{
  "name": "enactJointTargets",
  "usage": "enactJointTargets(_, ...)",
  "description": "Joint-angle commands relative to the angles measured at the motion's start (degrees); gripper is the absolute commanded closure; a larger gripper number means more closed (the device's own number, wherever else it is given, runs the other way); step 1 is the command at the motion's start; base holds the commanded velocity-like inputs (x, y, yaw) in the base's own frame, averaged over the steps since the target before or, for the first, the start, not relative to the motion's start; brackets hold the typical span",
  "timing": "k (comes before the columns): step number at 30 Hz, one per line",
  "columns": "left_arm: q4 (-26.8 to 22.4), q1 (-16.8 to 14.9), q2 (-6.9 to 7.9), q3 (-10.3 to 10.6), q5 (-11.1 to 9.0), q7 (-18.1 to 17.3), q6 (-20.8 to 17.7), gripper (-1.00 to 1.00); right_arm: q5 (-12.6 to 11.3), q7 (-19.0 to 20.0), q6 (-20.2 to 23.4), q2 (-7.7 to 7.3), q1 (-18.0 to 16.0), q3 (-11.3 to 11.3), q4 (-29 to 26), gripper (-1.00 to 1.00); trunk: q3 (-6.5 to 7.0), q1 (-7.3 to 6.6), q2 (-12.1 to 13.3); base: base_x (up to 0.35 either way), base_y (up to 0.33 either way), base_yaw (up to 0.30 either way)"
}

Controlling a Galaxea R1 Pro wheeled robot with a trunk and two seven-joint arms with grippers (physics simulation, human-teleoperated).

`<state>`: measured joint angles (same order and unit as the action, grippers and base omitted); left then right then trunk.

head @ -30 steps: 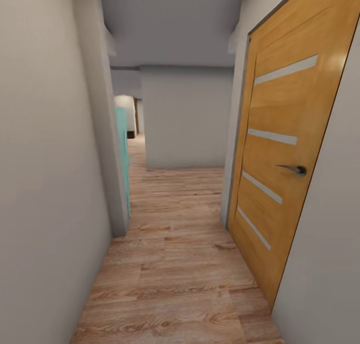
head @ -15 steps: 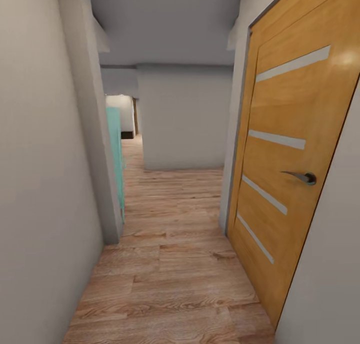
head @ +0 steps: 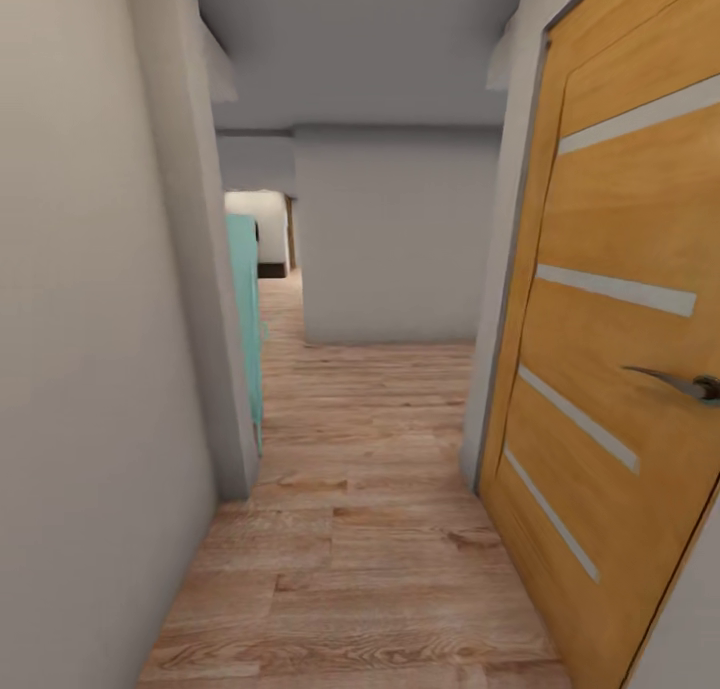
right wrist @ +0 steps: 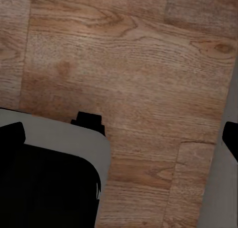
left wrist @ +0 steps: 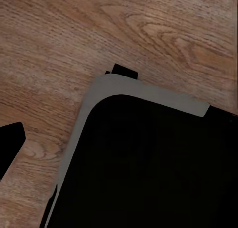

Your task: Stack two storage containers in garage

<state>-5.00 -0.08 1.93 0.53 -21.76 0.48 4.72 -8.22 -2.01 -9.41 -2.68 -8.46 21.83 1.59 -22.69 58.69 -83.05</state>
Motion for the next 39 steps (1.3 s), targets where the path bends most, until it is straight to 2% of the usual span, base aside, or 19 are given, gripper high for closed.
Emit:
enactJointTargets(1,0.0,0.0,-0.02,0.1,-0.2,0.0,0.1,-1.0,-0.6,0.1,-0.3,-0.01,-0.1,0.5,0.2,-1.0,-0.06,0.03,0.0,0.326,0.0,0.044)
enactJointTargets(15,0.0,0.0,-0.03,0.1,-0.2,0.0,0.0,-1.0,-0.6,0.5,-0.4,-0.14,-0.1,0.5,0.2,-1.0,-0.06,0.03,0.0,0.326,0.0,0.004)
enactJointTargets(18,0.0,0.0,0.0,0.1,-0.2,0.0,0.1,-1.0,-2.2,0.5,-0.4,-0.18,-0.1,0.5,0.2,-1.0,-0.06,0.03,0.0,0.326,0.0,0.0)
enactJointTargets(31,0.0,0.0,-0.09,0.1,-0.2,0.0,0.0,-1.0,-2.7,0.5,-0.9,-0.12,-0.1,0.6,0.2,-1.0,-0.06,0.03,0.0,0.326,0.0,-0.001)
enactJointTargets(39,0.0,0.0,-0.09,0.1,-0.2,0.0,0.1,-1.0,-2.9,0.5,-1.6,0.17,-0.1,0.6,0.2,-1.0,-0.06,0.03,0.0,0.326,0.0,-0.158)
